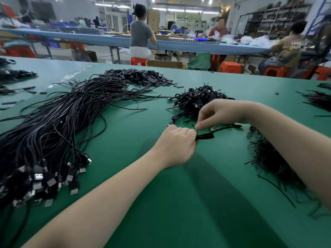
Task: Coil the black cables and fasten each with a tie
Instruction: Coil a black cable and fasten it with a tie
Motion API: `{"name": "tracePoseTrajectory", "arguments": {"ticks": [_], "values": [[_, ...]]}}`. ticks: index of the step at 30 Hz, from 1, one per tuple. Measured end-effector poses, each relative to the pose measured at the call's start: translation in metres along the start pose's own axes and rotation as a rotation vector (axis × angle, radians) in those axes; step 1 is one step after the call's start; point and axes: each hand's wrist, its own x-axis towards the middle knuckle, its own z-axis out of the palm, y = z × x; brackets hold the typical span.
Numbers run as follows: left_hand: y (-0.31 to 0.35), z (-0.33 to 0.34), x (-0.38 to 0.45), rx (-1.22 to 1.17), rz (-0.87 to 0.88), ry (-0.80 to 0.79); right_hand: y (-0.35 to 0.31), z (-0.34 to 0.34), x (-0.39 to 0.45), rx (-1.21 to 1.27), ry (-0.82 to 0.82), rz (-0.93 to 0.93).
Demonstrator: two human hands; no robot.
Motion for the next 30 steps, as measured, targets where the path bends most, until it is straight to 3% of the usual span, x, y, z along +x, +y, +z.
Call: {"name": "tracePoseTrajectory", "arguments": {"ticks": [2, 4, 6, 8, 11, 13, 19, 30], "values": [[0.003, -0.004, 0.000, -0.062, 0.054, 0.070, 0.018, 0.005, -0.003, 0.372, -0.184, 0.085], [0.008, -0.002, 0.000, -0.262, -0.048, 0.107, 0.029, 0.023, -0.002, 0.736, -0.209, 0.051], [0.010, 0.003, 0.003, -0.590, -0.318, 0.117, 0.028, 0.046, 0.004, 1.064, -0.067, 0.041], [0.008, 0.006, 0.006, -0.812, -0.577, 0.149, 0.018, 0.069, 0.015, 1.221, 0.182, 0.089], [0.002, 0.012, 0.009, -0.974, -0.810, 0.169, 0.003, 0.099, 0.030, 1.262, 0.466, 0.162], [-0.002, 0.013, 0.009, -1.094, -0.884, 0.154, -0.002, 0.107, 0.033, 1.253, 0.553, 0.157], [-0.011, 0.012, 0.009, -1.178, -0.908, 0.091, 0.004, 0.107, 0.023, 1.130, 0.482, 0.118], [-0.015, 0.012, 0.005, -1.255, -0.830, 0.027, 0.010, 0.101, 0.021, 0.904, 0.548, 0.021]]}}
